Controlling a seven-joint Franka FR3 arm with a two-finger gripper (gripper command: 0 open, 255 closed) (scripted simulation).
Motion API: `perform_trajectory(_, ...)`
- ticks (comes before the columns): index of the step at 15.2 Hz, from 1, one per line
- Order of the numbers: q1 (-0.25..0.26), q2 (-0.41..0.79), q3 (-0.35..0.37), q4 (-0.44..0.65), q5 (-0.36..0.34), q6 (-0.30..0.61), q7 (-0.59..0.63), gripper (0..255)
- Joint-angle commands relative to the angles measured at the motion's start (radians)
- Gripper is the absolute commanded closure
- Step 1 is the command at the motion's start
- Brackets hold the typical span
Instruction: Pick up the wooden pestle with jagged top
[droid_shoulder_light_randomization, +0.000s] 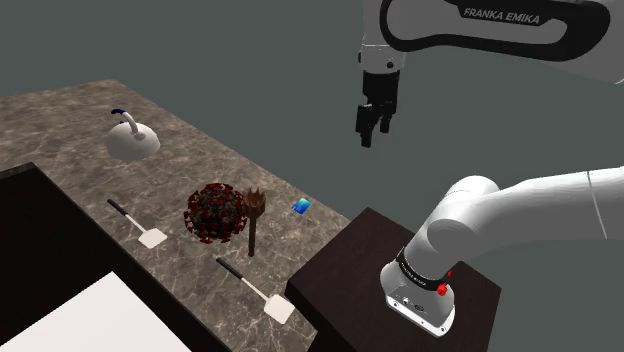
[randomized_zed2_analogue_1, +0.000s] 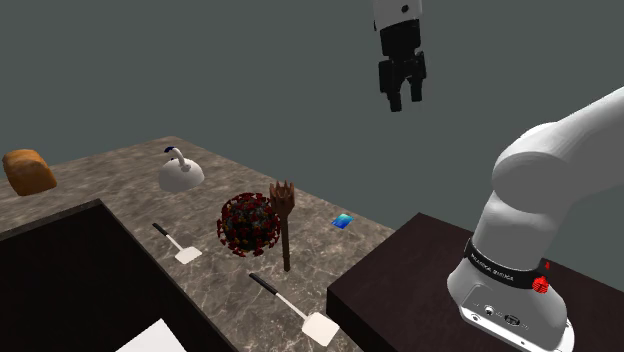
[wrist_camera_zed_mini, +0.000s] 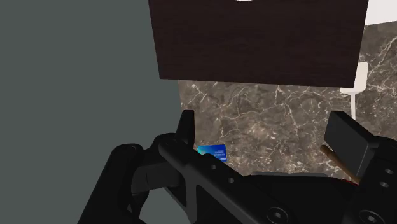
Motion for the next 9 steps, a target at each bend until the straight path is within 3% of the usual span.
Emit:
perform_trajectory(1, 0.0, 0.0, 0.0, 0.0, 0.0, 0.0, 0.0, 0)
perform_trajectory(9, 0.077, 0.117, 0.094, -0.076, 0.058, 0.302, 0.019, 0)
